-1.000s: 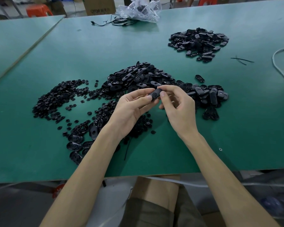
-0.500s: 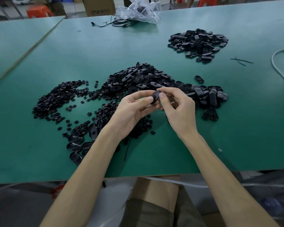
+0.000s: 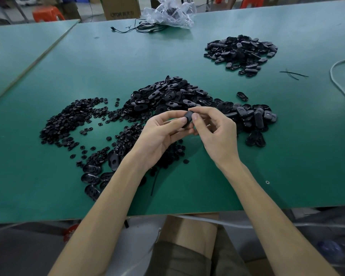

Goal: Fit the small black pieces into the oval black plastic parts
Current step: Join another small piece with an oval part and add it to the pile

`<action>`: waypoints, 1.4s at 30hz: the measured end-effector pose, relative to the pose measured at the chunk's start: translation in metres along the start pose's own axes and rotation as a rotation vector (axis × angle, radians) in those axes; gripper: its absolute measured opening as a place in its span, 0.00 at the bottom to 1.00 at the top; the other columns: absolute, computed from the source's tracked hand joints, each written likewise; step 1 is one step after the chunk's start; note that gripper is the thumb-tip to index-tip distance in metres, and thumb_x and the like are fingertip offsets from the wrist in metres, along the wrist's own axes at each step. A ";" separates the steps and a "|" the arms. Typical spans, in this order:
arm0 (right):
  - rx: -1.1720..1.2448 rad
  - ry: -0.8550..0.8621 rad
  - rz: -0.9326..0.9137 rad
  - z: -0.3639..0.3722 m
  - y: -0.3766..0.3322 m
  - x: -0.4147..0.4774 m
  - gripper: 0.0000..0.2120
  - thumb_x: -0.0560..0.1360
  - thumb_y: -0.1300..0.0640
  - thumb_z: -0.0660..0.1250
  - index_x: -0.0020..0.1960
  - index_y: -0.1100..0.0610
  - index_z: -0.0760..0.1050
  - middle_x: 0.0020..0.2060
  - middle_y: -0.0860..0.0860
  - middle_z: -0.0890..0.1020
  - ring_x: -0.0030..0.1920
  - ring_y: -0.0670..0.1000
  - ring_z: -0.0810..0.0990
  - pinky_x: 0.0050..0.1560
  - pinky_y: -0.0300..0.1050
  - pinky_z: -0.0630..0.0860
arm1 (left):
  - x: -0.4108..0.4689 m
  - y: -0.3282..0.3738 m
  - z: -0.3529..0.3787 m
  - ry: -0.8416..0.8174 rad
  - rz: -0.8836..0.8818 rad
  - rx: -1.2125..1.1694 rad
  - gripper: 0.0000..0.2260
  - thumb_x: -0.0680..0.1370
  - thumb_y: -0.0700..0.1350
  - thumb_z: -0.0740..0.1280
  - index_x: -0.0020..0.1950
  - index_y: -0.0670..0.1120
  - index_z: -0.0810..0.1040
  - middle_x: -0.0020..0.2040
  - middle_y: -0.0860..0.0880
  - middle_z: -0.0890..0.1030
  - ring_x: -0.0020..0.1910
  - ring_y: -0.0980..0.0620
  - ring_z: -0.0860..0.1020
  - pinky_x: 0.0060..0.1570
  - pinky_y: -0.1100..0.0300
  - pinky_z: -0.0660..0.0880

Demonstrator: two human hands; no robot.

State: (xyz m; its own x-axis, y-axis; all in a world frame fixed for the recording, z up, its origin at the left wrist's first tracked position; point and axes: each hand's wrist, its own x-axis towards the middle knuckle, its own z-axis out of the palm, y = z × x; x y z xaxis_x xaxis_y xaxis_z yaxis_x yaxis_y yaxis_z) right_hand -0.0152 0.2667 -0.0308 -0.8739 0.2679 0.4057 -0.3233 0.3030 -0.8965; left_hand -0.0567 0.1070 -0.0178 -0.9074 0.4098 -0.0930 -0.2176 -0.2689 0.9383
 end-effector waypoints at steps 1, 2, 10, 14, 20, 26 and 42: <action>0.002 0.001 0.001 0.000 0.000 0.000 0.08 0.82 0.61 0.69 0.58 0.57 0.84 0.47 0.50 0.87 0.41 0.49 0.87 0.49 0.53 0.85 | 0.000 0.000 0.000 0.004 0.001 0.004 0.14 0.80 0.35 0.69 0.65 0.31 0.78 0.48 0.39 0.85 0.44 0.45 0.84 0.58 0.52 0.82; 0.007 0.000 0.002 0.000 0.000 0.000 0.08 0.82 0.62 0.69 0.58 0.57 0.84 0.47 0.51 0.87 0.41 0.49 0.87 0.48 0.53 0.85 | 0.000 0.000 0.000 0.008 0.003 0.008 0.14 0.80 0.34 0.69 0.65 0.31 0.78 0.48 0.39 0.85 0.44 0.45 0.84 0.58 0.52 0.82; 0.043 0.004 0.013 0.001 -0.001 0.000 0.08 0.82 0.62 0.69 0.58 0.57 0.84 0.46 0.50 0.88 0.41 0.48 0.87 0.46 0.50 0.85 | -0.001 0.002 0.002 0.030 0.008 0.011 0.13 0.81 0.34 0.68 0.65 0.31 0.78 0.48 0.38 0.84 0.43 0.46 0.84 0.53 0.56 0.83; 0.045 0.004 0.018 0.001 -0.002 -0.001 0.08 0.82 0.61 0.69 0.58 0.55 0.85 0.43 0.47 0.87 0.40 0.48 0.87 0.45 0.49 0.85 | -0.001 0.002 0.002 0.032 0.005 0.009 0.14 0.81 0.34 0.68 0.65 0.31 0.78 0.47 0.40 0.84 0.43 0.47 0.84 0.53 0.56 0.83; 0.029 0.005 0.021 0.002 -0.002 -0.001 0.08 0.82 0.60 0.69 0.57 0.54 0.85 0.43 0.46 0.87 0.42 0.49 0.86 0.46 0.56 0.85 | -0.001 0.002 0.003 0.030 0.000 0.014 0.14 0.81 0.34 0.67 0.66 0.31 0.77 0.46 0.42 0.85 0.42 0.48 0.83 0.53 0.55 0.83; 0.022 0.002 0.008 0.001 -0.002 -0.002 0.07 0.81 0.60 0.69 0.57 0.54 0.85 0.43 0.46 0.87 0.40 0.47 0.86 0.45 0.53 0.85 | -0.001 0.003 0.002 0.032 -0.001 0.003 0.14 0.81 0.34 0.67 0.66 0.31 0.76 0.48 0.41 0.83 0.43 0.48 0.82 0.51 0.57 0.82; 0.026 -0.003 -0.001 0.002 -0.001 -0.001 0.08 0.82 0.61 0.69 0.57 0.56 0.85 0.43 0.47 0.87 0.39 0.45 0.85 0.41 0.39 0.81 | 0.000 0.001 -0.001 0.007 0.009 0.017 0.15 0.81 0.36 0.68 0.66 0.31 0.77 0.48 0.42 0.83 0.44 0.49 0.82 0.52 0.56 0.82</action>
State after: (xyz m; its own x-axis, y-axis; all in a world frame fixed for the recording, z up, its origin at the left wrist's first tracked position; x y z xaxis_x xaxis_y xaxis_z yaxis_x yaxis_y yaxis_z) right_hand -0.0143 0.2645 -0.0309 -0.8745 0.2653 0.4060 -0.3332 0.2796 -0.9004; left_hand -0.0572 0.1059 -0.0170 -0.9118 0.4015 -0.0866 -0.2031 -0.2575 0.9447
